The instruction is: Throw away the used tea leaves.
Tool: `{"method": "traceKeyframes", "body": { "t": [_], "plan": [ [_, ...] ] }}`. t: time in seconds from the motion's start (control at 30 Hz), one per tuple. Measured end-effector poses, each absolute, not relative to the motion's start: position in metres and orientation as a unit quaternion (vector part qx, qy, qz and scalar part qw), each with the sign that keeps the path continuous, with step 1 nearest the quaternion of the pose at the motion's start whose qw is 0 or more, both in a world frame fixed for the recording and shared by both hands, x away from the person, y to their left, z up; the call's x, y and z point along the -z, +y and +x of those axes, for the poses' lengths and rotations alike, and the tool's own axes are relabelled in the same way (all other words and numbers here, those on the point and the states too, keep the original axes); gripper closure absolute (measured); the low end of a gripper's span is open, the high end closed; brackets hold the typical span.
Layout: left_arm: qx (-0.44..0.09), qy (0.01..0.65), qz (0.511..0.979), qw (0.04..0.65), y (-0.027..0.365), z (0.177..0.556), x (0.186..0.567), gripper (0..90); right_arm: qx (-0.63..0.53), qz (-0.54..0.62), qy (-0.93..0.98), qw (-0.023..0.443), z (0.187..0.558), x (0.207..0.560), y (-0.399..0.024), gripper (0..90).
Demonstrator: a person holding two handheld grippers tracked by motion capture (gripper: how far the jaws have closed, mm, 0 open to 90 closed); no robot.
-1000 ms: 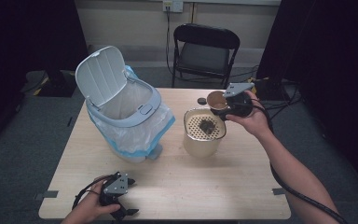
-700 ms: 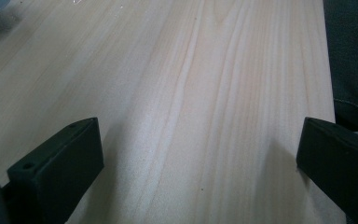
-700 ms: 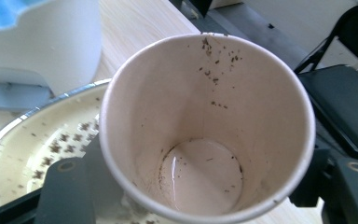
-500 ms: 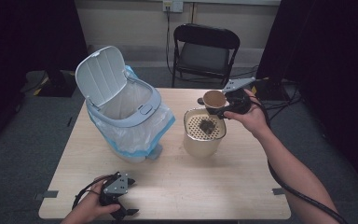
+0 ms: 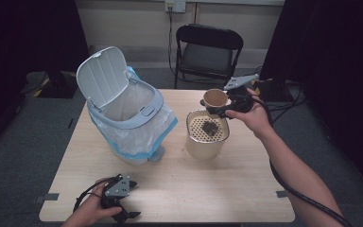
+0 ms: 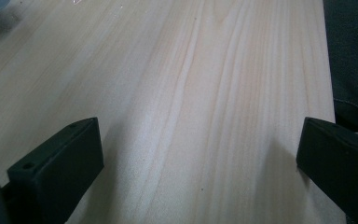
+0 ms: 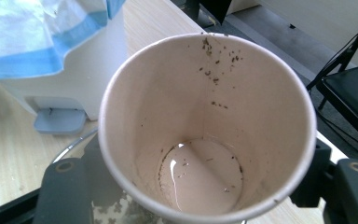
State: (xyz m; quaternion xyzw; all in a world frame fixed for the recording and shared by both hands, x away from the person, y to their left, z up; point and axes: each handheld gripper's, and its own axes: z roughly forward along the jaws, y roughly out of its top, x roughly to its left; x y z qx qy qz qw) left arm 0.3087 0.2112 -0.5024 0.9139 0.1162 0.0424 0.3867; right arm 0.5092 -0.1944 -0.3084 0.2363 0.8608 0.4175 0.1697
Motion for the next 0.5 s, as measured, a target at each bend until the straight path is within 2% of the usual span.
{"method": "traceKeyframes", "body": {
  "t": [0.5],
  "plan": [
    [-0.042, 0.115, 0.914, 0.387, 0.211, 0.309, 0.502, 0.0, -0.416, 0.225, 0.867, 0.159, 0.509, 0.293, -0.182, 29.3]
  ]
}}
